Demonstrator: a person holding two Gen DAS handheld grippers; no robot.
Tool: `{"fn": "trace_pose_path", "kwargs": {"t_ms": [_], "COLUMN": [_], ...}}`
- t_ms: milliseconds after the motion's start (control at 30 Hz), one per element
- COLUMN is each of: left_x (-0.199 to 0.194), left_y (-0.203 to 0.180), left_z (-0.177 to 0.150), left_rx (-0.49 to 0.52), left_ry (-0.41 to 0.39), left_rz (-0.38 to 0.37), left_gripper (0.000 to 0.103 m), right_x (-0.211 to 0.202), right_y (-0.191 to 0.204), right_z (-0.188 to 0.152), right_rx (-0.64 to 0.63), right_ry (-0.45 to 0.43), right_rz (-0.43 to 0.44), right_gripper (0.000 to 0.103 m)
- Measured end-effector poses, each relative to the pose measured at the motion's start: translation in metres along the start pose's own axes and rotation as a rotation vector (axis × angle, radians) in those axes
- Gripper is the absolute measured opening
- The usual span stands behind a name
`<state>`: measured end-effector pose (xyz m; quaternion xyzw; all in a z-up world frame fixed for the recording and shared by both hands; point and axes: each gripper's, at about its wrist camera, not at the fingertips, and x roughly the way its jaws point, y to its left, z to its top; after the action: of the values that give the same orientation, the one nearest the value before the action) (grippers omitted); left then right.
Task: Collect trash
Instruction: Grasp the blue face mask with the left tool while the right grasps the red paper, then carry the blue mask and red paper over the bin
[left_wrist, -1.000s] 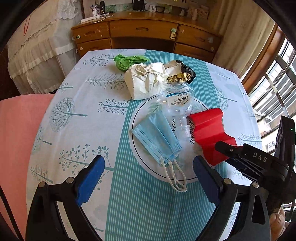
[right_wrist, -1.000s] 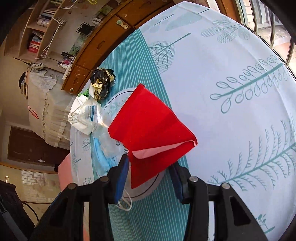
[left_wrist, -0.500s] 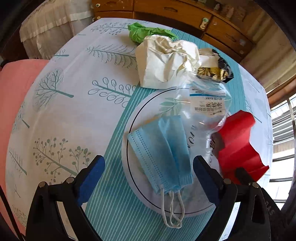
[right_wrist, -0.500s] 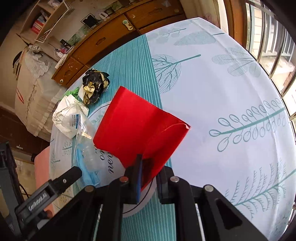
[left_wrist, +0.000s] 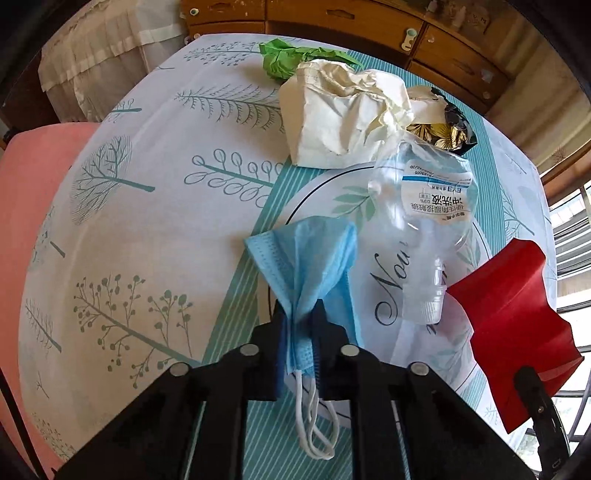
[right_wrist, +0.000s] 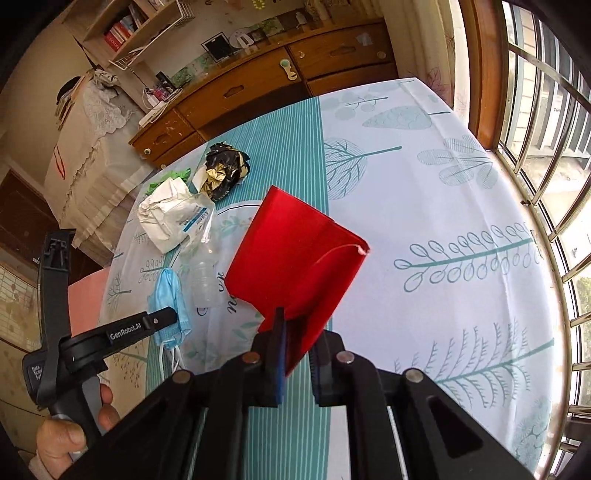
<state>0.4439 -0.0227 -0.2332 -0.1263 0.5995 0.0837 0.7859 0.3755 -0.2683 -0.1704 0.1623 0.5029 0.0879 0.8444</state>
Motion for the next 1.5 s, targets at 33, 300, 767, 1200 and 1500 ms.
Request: {"fn": "trace_pose_path", "kwargs": {"t_ms": [33,300,767,1200,1500], "left_x": [-0.002,-0.050,-0.213,-0.224,-0.141], "left_y": [0.003,0.032,0.131,0.177,0.173], "left_z": [-0.003,-0.054,-0.180,-0.307,-0.384], "left_rx": [0.001,0.120,0.404,0.605,0.633], "left_ry": [0.006,-0.027,-0.108,0.013,0.182], "left_rz": [-0.016,-0.083,-0.302,-0.347,-0.314], "left_gripper": [0.007,0.006,0.006,0.006,0.006], "right_x": [-0.005,-0.063,-0.207,-0.222,-0.164], "right_y": [0.002,0.023,0.103,0.158,0.127], "right_z": [-0.004,-0.046,-0.209,-0.340,-0.413], "right_rx": [-0.005,-0.024,0.050,0.017,0.041], "right_ry": [-0.005,-0.064,-0.177,0.013,0.210], "right_rz": [-0.001,0.002,0.015,-0.041,-0.100], "right_gripper": [0.010,0.010,0.010,0.010,0.010]}}
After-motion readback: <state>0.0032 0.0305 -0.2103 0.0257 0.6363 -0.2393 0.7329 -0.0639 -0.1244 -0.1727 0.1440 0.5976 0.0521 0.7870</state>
